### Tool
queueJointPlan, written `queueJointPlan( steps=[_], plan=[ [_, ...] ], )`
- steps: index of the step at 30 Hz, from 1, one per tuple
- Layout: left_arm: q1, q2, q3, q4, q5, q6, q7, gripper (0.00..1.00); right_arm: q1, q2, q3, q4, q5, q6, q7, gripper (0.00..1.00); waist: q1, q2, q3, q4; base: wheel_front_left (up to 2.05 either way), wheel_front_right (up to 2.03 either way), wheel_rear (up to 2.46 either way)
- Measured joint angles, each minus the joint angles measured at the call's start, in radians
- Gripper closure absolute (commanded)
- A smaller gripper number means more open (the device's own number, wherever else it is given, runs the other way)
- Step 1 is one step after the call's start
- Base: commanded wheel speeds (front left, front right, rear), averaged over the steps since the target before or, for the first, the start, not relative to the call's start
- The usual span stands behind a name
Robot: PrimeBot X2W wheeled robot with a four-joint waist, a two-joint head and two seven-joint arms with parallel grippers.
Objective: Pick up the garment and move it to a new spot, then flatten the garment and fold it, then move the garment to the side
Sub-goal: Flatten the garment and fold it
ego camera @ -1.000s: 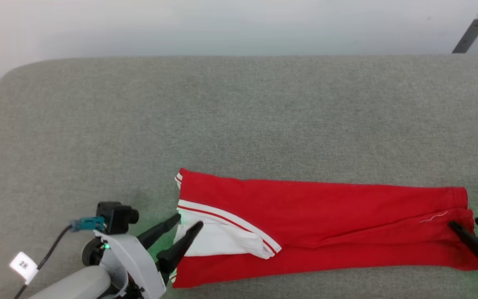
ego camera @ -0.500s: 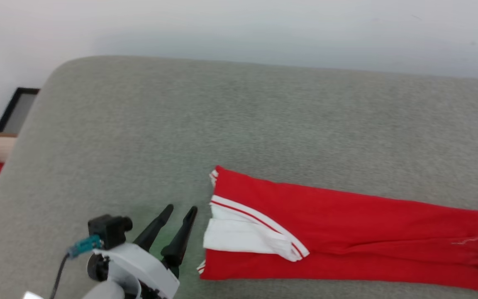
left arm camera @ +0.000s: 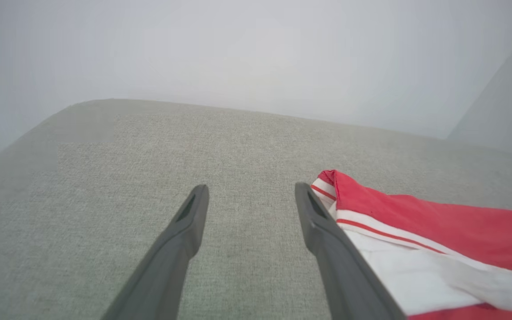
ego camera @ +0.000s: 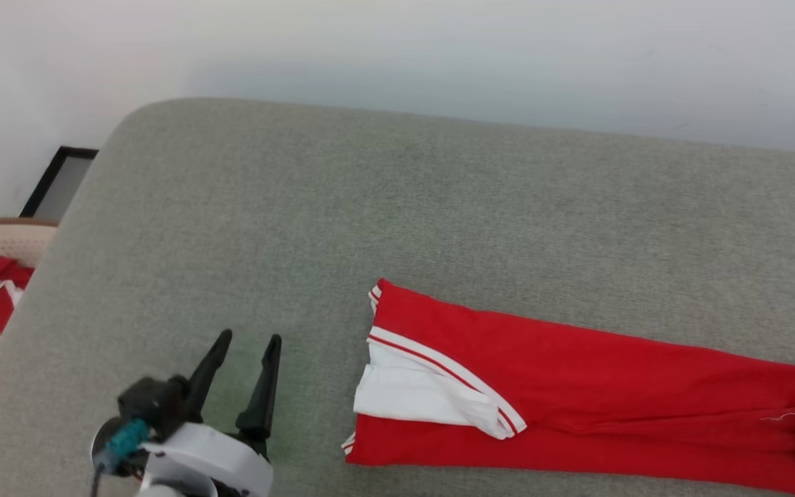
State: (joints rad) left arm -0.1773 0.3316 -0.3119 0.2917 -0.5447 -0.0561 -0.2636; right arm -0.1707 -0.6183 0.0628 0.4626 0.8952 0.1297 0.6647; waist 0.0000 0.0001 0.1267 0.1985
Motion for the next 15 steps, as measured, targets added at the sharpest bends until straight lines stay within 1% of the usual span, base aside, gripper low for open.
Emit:
queueJointPlan(
  steps=[3,8,9,10,11,15],
  plan=[
    [0.025,-0.028,0.039,-0.007,0.087,-0.007,0.0,0.0,-0.029,0.032,0.007,0.017,-0.032,-0.003,0.04,0.0,0.0,0.0,-0.004,-0.011,0.0,0.0,0.0],
    [0.037,-0.07,0.102,-0.005,0.178,-0.025,0.0,0.0,-0.069,0.084,0.012,0.043,-0.089,-0.004,0.062,0.0,0.0,0.0,-0.001,-0.027,0.0,0.0,0.0],
    [0.038,-0.077,0.115,-0.005,0.19,-0.033,0.0,0.0,-0.074,0.089,0.012,0.044,-0.098,-0.004,0.062,0.14,0.0,0.0,0.001,-0.03,0.0,0.0,0.0],
    [0.04,-0.084,0.13,-0.005,0.199,-0.034,0.0,0.0,-0.081,0.093,0.012,0.046,-0.105,-0.004,0.061,0.58,0.0001,0.0,0.004,-0.033,0.0,0.0,0.0],
    [0.04,-0.089,0.142,-0.005,0.211,-0.038,0.0,0.0,-0.085,0.1,0.012,0.049,-0.11,-0.004,0.051,0.99,0.0,0.0,0.006,-0.036,0.0,0.0,0.0],
    [0.05,-0.104,0.186,-0.017,0.274,-0.047,0.0,0.0,-0.107,0.122,0.002,0.059,-0.123,-0.002,0.007,1.0,0.0,0.0,0.013,-0.053,0.0,0.0,0.0]
  ],
)
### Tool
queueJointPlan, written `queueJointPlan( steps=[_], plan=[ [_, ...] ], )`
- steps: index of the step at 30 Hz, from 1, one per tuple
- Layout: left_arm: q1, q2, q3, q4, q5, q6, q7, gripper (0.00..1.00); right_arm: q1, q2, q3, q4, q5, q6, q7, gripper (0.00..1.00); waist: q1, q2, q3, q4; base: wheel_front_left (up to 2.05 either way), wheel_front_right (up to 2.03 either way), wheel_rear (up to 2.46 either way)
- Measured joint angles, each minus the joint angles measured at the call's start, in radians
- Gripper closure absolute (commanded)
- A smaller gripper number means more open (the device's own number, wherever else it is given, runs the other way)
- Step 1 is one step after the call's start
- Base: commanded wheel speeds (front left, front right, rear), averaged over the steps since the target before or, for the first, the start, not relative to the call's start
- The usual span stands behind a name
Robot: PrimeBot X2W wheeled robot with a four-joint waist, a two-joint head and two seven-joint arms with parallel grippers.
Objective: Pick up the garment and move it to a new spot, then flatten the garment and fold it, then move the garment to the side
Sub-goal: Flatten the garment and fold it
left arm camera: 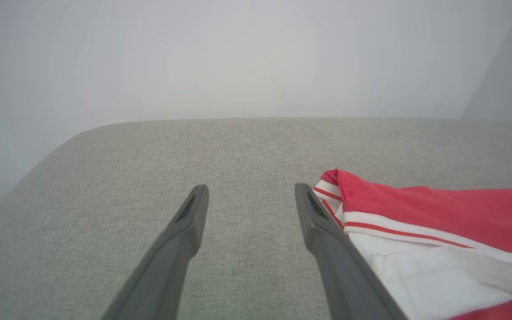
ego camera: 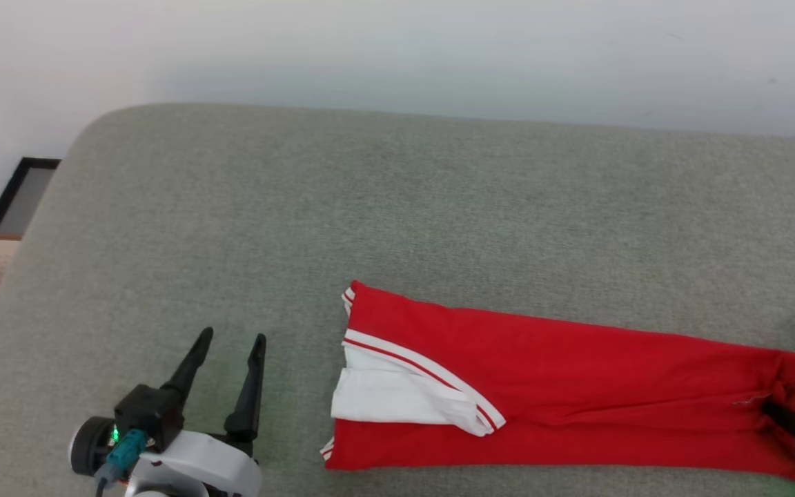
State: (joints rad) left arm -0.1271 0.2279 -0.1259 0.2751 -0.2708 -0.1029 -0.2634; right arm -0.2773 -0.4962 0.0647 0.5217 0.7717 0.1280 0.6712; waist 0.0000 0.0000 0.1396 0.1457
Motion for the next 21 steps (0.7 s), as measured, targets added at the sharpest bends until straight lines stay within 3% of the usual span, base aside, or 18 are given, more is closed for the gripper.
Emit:
queueJointPlan(
  steps=[7,15,19,21],
  plan=[
    [0.023,-0.036,0.065,-0.033,0.072,-0.011,0.0,0.0,-0.021,0.008,-0.062,0.015,0.009,0.005,-0.066,1.0,0.0,0.0,0.013,-0.041,0.0,0.0,0.0],
    [0.034,-0.064,0.123,-0.046,0.099,-0.021,0.0,0.0,-0.037,-0.076,-0.231,0.076,0.023,0.003,-0.139,1.0,0.0,0.0,0.039,-0.103,0.0,0.0,0.0],
    [0.034,-0.065,0.14,-0.042,0.108,-0.022,0.0,0.0,-0.058,-0.146,-0.286,0.123,-0.062,0.003,-0.206,1.0,0.0,0.0,0.057,-0.129,0.0,0.0,0.0],
    [0.03,-0.07,0.139,-0.035,0.114,-0.022,0.0,0.0,-0.075,-0.15,-0.292,0.134,-0.085,0.003,-0.216,1.0,0.0,0.0,0.064,-0.14,0.0,0.0,0.0]
  ],
)
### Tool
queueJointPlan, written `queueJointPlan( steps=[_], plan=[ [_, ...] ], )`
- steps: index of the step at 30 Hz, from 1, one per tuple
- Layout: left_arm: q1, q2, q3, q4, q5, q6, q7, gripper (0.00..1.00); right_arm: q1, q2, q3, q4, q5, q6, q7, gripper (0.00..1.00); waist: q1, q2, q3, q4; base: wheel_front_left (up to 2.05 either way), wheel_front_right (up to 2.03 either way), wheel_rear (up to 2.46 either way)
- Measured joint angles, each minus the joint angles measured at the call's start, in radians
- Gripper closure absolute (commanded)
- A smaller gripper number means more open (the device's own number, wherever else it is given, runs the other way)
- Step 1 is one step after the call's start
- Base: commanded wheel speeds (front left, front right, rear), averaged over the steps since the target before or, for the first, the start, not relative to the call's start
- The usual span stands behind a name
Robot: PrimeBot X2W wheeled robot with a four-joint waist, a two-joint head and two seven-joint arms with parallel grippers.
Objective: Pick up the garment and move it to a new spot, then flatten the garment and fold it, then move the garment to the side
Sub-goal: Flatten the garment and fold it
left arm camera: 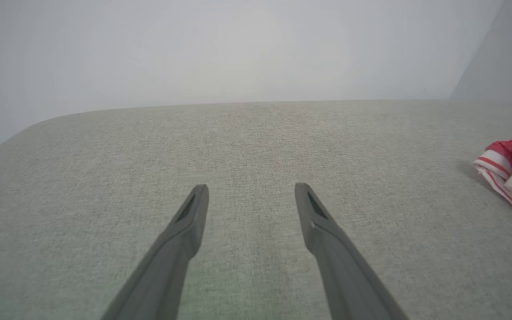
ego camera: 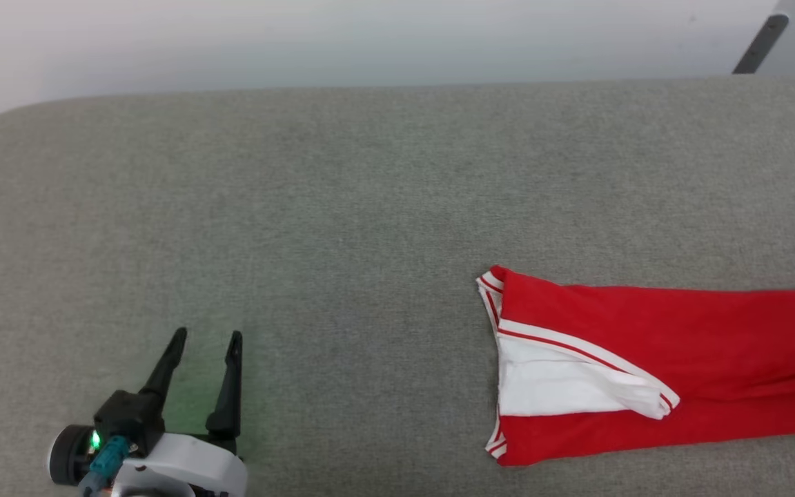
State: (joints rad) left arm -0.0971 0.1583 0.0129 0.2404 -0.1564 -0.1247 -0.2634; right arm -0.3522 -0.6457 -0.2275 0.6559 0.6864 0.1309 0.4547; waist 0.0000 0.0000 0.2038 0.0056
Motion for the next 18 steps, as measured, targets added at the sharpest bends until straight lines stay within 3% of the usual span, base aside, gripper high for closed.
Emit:
queueJointPlan(
  steps=[7,18],
  plan=[
    [0.0,-0.011,0.002,0.008,0.004,-0.004,0.0,0.0,0.013,0.069,0.115,-0.125,-0.008,0.0,0.017,1.0,0.0,0.0,-0.011,-0.016,0.0,0.0,0.0],
    [0.042,-0.024,-0.023,0.015,-0.002,-0.004,0.0,0.0,0.138,0.197,0.395,-0.588,0.07,0.0,0.166,1.0,0.0,0.0,-0.075,0.006,0.0,0.0,0.0]
  ],
)
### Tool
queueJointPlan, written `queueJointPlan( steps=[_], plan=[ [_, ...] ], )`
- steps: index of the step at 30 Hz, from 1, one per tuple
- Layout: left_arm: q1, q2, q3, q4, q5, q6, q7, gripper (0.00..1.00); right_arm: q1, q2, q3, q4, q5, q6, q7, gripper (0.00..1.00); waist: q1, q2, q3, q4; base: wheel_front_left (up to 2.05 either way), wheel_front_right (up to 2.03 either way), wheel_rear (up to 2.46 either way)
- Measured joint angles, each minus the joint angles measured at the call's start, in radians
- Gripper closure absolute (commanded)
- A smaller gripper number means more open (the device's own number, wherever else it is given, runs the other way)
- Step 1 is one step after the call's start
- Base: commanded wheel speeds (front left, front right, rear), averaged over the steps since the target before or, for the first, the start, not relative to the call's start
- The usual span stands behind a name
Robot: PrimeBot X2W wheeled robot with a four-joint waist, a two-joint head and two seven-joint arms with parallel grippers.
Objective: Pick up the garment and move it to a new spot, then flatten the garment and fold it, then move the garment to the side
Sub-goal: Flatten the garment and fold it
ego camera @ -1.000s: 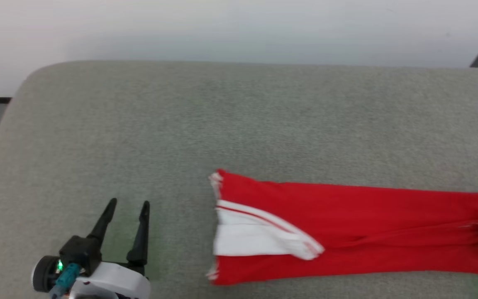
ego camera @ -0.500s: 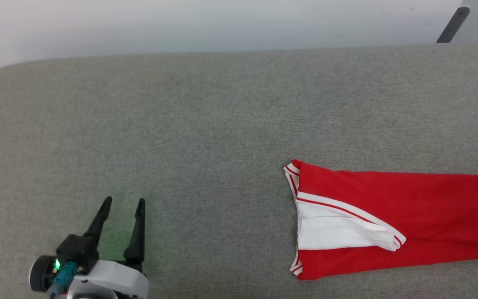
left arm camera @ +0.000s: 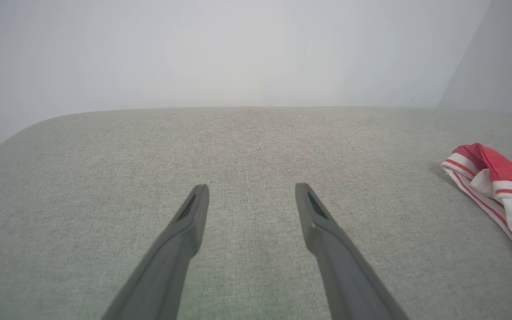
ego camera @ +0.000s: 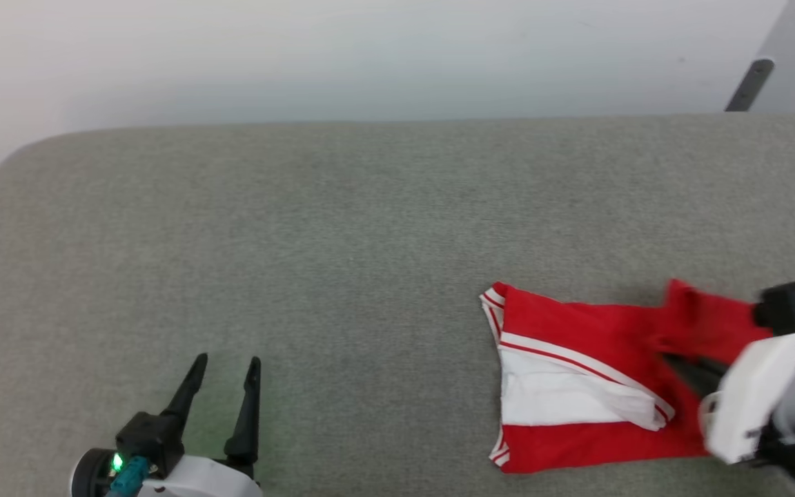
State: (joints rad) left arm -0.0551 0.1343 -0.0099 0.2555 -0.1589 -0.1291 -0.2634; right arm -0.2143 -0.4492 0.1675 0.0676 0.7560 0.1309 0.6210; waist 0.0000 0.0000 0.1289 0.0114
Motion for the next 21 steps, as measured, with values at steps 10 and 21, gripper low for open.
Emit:
queueJointPlan(
  steps=[10,21],
  plan=[
    [0.0,0.001,-0.025,-0.005,-0.027,0.0,0.0,0.0,-0.073,0.072,0.171,-0.01,-0.045,0.0,0.028,1.0,0.0,0.0,-0.005,0.073,0.0,0.0,0.0],
    [0.0,-0.009,-0.054,0.003,-0.043,0.0,0.0,0.0,-0.132,0.097,0.28,0.144,-0.073,0.0,-0.025,1.0,0.0,0.0,0.018,0.15,0.0,0.0,0.0]
  ],
)
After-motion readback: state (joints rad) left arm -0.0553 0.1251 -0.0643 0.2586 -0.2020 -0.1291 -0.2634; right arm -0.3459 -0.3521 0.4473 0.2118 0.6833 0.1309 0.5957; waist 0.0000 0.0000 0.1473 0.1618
